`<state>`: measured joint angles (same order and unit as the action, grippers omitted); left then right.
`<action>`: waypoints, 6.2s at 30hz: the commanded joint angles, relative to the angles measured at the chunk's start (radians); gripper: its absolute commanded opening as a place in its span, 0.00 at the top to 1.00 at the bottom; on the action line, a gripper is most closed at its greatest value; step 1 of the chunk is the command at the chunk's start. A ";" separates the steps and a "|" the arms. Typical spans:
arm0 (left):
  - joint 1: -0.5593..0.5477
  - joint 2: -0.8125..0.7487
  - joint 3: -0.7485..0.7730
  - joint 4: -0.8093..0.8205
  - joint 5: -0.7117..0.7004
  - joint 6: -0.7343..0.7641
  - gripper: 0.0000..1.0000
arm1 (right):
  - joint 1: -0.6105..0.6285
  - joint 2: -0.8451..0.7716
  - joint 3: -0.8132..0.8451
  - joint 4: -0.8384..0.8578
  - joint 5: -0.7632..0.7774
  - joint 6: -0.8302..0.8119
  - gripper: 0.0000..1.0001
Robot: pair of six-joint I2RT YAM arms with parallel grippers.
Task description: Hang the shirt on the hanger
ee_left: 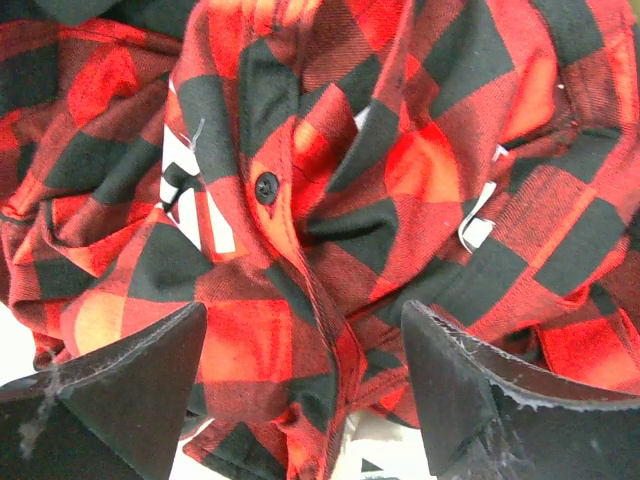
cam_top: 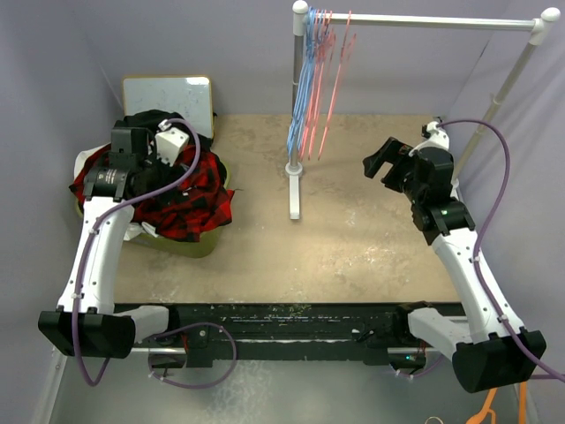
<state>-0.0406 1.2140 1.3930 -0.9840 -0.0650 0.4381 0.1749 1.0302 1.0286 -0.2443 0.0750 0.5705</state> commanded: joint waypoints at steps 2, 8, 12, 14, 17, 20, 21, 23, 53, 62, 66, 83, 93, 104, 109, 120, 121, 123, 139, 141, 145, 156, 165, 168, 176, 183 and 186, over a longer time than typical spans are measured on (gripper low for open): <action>0.001 0.019 -0.029 0.104 -0.065 0.001 0.31 | 0.002 -0.040 0.008 0.118 -0.261 -0.139 0.00; 0.001 0.013 -0.028 0.062 -0.020 -0.008 1.00 | 0.002 -0.116 -0.001 0.266 -0.698 -0.168 0.00; 0.001 -0.071 0.117 -0.091 0.239 0.023 1.00 | 0.097 -0.242 -0.072 0.555 -1.023 -0.102 0.00; 0.001 -0.135 0.190 -0.152 0.414 0.053 1.00 | 0.194 -0.262 -0.013 0.469 -0.967 -0.227 0.00; 0.001 -0.199 0.252 -0.196 0.554 0.058 0.99 | 0.308 -0.206 0.062 0.392 -0.840 -0.383 0.00; 0.001 -0.216 0.277 -0.228 0.600 0.061 0.97 | 0.448 -0.105 0.063 0.449 -0.712 -0.552 0.00; 0.001 -0.222 0.276 -0.234 0.605 0.064 0.96 | 0.503 -0.057 0.071 0.467 -0.672 -0.628 0.00; 0.001 -0.231 0.279 -0.251 0.620 0.073 0.96 | 0.597 0.053 0.128 0.452 -0.571 -0.800 0.00; 0.001 -0.224 0.643 -0.164 0.648 -0.010 1.00 | 0.762 0.360 0.615 0.579 -0.476 -0.778 1.00; 0.001 -0.020 0.907 0.043 0.903 -0.216 1.00 | 0.762 0.283 0.719 0.398 -0.277 -0.790 0.72; 0.001 0.014 0.887 0.107 0.927 -0.277 1.00 | 0.762 0.183 0.439 0.495 -0.272 -0.600 0.01; 0.001 -0.023 0.628 0.149 0.883 -0.234 1.00 | 0.899 0.292 0.451 0.345 -0.452 -0.638 0.00; 0.002 -0.036 0.549 0.192 0.789 -0.266 1.00 | 0.938 0.418 0.518 0.464 -0.300 -0.521 0.00; 0.002 -0.088 0.441 0.198 0.729 -0.290 1.00 | 1.092 0.552 0.597 0.385 -0.056 -0.594 0.86; 0.001 -0.167 0.305 0.077 0.609 -0.175 1.00 | 1.092 0.422 0.369 0.358 0.017 -0.591 1.00; -0.003 -0.087 0.324 -0.562 0.760 0.442 0.01 | 1.215 0.270 0.116 -0.058 -0.224 -0.450 1.00; -0.005 -0.049 0.384 -0.565 0.768 0.440 0.01 | 1.223 0.278 0.107 -0.085 -0.233 -0.441 1.00; -0.026 0.020 0.488 -0.565 0.791 0.455 0.01 | 1.252 0.284 0.081 -0.111 -0.206 -0.415 1.00; -0.575 0.571 0.655 -0.565 0.661 0.399 0.01 | 1.708 0.279 -0.169 -0.090 0.341 0.221 1.00; -0.599 0.590 0.644 -0.565 0.679 0.412 0.01 | 1.786 0.316 -0.178 -0.083 0.414 0.275 1.00; -0.678 0.587 0.531 -0.564 0.690 0.445 0.01 | 1.909 0.372 -0.196 -0.057 0.555 0.365 1.00; -0.820 0.702 0.430 -0.558 0.750 0.449 0.01 | 2.064 0.499 -0.165 -0.196 0.830 0.522 1.00; -0.912 0.813 0.411 -0.564 0.830 0.472 0.01 | 2.124 0.603 -0.074 -0.391 0.916 0.688 1.00; -0.934 0.824 0.368 -0.563 0.823 0.480 0.01 | 2.135 0.607 -0.071 -0.408 0.926 0.713 1.00; -0.937 0.828 0.292 -0.506 0.797 0.441 0.35 | 2.144 0.616 -0.068 -0.414 0.957 0.729 1.00; -0.935 0.732 0.257 -0.356 0.696 0.305 1.00 | 2.157 0.624 -0.056 -0.481 0.990 0.821 1.00; -0.935 0.618 0.235 -0.245 0.626 0.222 1.00 | 2.178 0.636 -0.033 -0.663 1.047 1.061 1.00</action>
<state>-0.9741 2.0163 1.6382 -1.3804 0.6392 0.7719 2.3253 1.6497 0.9432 -0.6827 1.0073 1.3418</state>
